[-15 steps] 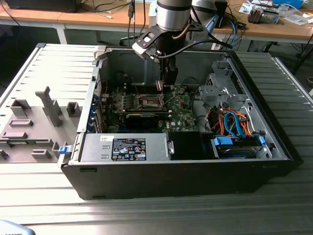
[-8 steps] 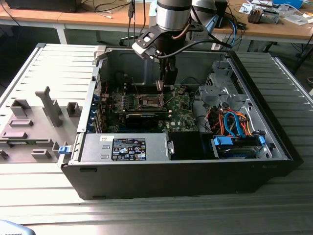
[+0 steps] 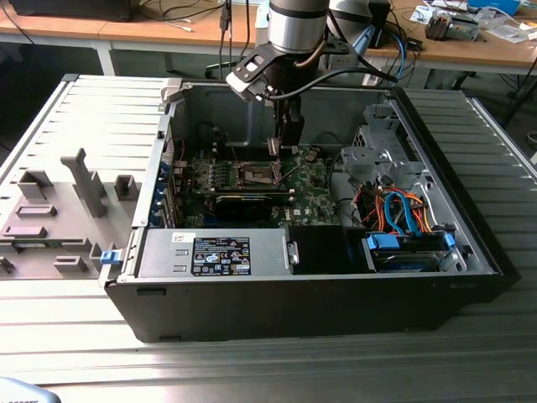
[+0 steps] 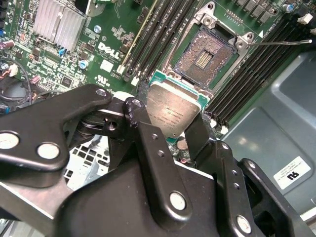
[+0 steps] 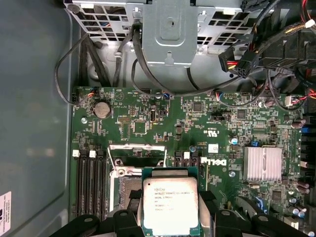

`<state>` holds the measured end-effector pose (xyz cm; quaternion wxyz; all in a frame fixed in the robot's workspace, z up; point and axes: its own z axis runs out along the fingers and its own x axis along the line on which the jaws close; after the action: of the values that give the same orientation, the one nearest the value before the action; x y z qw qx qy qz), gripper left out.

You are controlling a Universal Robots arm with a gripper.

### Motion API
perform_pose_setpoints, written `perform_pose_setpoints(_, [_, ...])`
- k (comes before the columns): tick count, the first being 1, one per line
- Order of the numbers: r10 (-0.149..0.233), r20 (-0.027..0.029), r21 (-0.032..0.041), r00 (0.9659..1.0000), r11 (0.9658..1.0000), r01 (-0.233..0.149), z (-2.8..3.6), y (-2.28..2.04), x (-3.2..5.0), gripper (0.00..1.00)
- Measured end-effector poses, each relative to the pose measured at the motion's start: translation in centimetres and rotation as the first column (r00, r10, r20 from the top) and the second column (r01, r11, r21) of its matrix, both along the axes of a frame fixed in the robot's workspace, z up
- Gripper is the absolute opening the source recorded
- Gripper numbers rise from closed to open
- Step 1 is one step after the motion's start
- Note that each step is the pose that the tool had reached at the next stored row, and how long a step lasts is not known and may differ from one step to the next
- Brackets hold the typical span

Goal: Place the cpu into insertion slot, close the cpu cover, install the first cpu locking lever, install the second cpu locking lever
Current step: 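Place the cpu into insertion slot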

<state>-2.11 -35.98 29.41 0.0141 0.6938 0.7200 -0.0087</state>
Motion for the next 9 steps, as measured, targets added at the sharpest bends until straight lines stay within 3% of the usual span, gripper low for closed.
perform_pose_setpoints(9, [-0.012,0.0000,0.0000,0.9999,0.9999,0.012,0.00,0.00,0.00,0.54])
